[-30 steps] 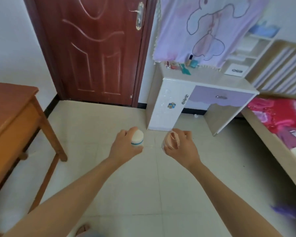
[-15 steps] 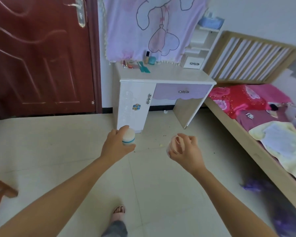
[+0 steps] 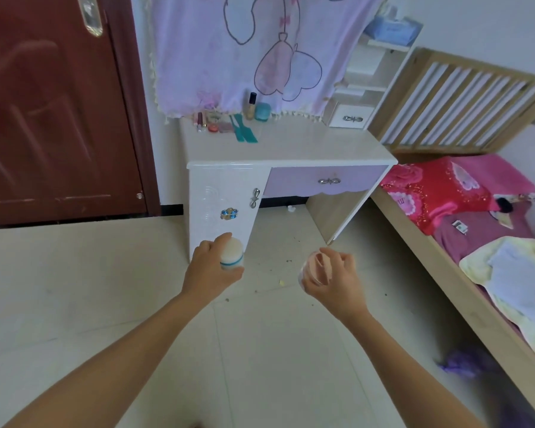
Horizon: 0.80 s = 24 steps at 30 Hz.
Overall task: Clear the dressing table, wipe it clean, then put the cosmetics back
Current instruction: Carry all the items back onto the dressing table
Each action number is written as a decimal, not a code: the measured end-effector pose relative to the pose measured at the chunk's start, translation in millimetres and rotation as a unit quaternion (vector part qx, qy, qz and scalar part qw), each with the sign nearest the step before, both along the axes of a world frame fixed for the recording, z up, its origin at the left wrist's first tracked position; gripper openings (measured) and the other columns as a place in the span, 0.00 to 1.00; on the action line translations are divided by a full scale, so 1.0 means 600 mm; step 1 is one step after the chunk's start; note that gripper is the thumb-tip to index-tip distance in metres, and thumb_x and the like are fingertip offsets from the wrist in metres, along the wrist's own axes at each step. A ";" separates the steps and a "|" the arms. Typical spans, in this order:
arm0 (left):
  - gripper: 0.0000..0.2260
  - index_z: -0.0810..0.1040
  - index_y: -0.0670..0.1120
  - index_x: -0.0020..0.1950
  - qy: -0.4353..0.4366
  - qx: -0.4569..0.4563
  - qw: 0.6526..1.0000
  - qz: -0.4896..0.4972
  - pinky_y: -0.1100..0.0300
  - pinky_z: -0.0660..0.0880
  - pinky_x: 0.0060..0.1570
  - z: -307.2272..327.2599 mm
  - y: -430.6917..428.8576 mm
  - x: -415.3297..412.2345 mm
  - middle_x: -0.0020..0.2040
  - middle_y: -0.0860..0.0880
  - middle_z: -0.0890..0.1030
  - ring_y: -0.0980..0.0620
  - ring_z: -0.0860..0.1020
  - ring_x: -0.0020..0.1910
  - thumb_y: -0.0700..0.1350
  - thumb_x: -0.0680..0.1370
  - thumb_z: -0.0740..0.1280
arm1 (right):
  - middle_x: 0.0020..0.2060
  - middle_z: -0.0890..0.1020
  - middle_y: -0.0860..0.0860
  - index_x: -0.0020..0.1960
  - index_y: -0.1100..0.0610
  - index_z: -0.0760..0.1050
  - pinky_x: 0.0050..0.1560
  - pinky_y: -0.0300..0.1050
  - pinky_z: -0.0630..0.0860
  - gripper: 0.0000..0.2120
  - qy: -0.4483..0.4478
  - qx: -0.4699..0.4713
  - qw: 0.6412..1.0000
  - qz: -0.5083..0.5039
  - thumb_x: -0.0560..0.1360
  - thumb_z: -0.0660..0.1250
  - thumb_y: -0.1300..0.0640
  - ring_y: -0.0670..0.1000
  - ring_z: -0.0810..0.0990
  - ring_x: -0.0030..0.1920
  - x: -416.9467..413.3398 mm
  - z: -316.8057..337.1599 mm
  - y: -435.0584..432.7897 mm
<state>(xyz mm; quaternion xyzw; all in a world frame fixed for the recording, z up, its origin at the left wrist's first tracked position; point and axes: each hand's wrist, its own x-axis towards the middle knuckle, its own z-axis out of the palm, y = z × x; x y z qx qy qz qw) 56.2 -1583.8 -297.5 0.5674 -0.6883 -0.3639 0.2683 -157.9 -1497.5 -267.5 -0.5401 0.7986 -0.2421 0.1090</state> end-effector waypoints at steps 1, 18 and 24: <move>0.29 0.64 0.52 0.69 -0.003 0.001 1.000 -0.004 0.60 0.66 0.54 -0.003 -0.013 -0.012 0.60 0.46 0.69 0.48 0.67 0.61 0.46 0.70 0.70 | 0.59 0.68 0.53 0.65 0.51 0.67 0.49 0.49 0.79 0.30 -0.002 0.006 1.000 0.001 0.66 0.73 0.48 0.54 0.77 0.51 -0.012 -0.005 -0.016; 0.28 0.67 0.54 0.66 -0.026 0.004 0.998 0.053 0.57 0.71 0.50 -0.011 -0.326 -0.377 0.56 0.47 0.73 0.47 0.70 0.56 0.52 0.67 0.67 | 0.56 0.68 0.51 0.63 0.50 0.67 0.41 0.37 0.67 0.27 -0.025 0.006 0.995 0.096 0.66 0.72 0.50 0.49 0.72 0.47 -0.359 -0.028 -0.385; 0.29 0.63 0.52 0.70 -0.052 0.015 0.995 0.083 0.59 0.66 0.53 -0.020 -0.380 -0.447 0.61 0.46 0.70 0.47 0.68 0.61 0.46 0.71 0.69 | 0.52 0.63 0.48 0.65 0.50 0.66 0.49 0.42 0.72 0.28 -0.058 0.035 0.989 0.132 0.67 0.72 0.52 0.50 0.71 0.50 -0.434 -0.037 -0.489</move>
